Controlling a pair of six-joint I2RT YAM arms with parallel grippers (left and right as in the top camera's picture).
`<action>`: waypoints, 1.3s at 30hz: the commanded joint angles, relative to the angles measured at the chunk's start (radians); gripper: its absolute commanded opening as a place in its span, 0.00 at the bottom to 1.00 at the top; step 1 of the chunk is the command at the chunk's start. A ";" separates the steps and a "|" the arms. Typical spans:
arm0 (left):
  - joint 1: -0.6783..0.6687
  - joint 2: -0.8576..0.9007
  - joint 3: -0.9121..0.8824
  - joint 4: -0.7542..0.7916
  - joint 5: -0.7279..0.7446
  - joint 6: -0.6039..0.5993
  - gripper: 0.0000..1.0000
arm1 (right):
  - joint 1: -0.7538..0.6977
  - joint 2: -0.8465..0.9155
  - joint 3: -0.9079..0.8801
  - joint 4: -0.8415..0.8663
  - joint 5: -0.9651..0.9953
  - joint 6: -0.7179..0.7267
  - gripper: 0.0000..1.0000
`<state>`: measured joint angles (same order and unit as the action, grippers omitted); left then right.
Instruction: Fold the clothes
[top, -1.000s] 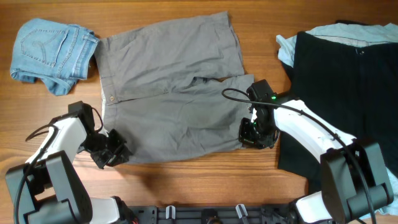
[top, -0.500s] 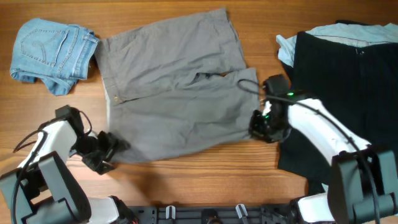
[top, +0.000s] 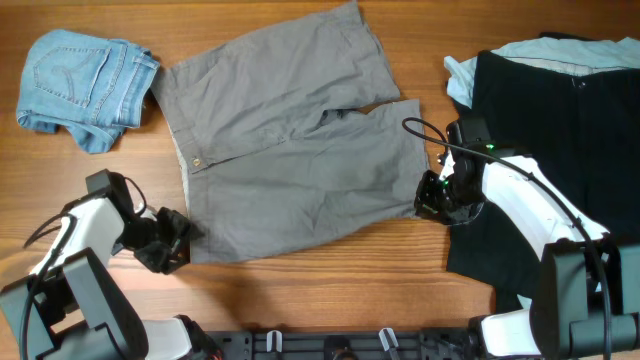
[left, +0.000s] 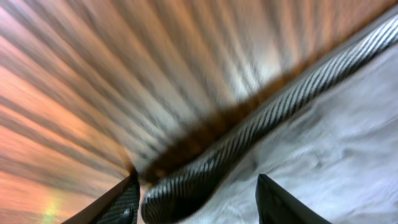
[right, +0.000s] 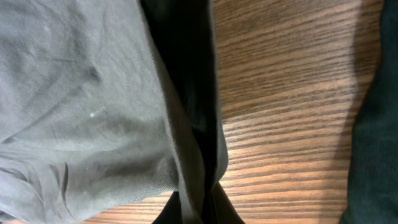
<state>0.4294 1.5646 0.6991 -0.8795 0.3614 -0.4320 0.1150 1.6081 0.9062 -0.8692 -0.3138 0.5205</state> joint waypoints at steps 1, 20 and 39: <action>-0.055 0.006 -0.072 0.002 0.026 -0.030 0.60 | 0.002 -0.022 0.019 0.006 -0.012 -0.016 0.04; -0.028 -0.136 0.268 -0.281 -0.177 -0.010 0.04 | 0.002 -0.173 0.203 -0.165 0.046 -0.088 0.04; -0.345 -0.485 0.303 -0.323 -0.069 -0.092 0.28 | 0.002 -0.247 0.766 -0.476 0.169 -0.075 0.04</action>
<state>0.2481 1.0267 1.1992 -1.3502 0.1482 -0.4320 0.1158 1.3327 1.6585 -1.3464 -0.1734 0.4442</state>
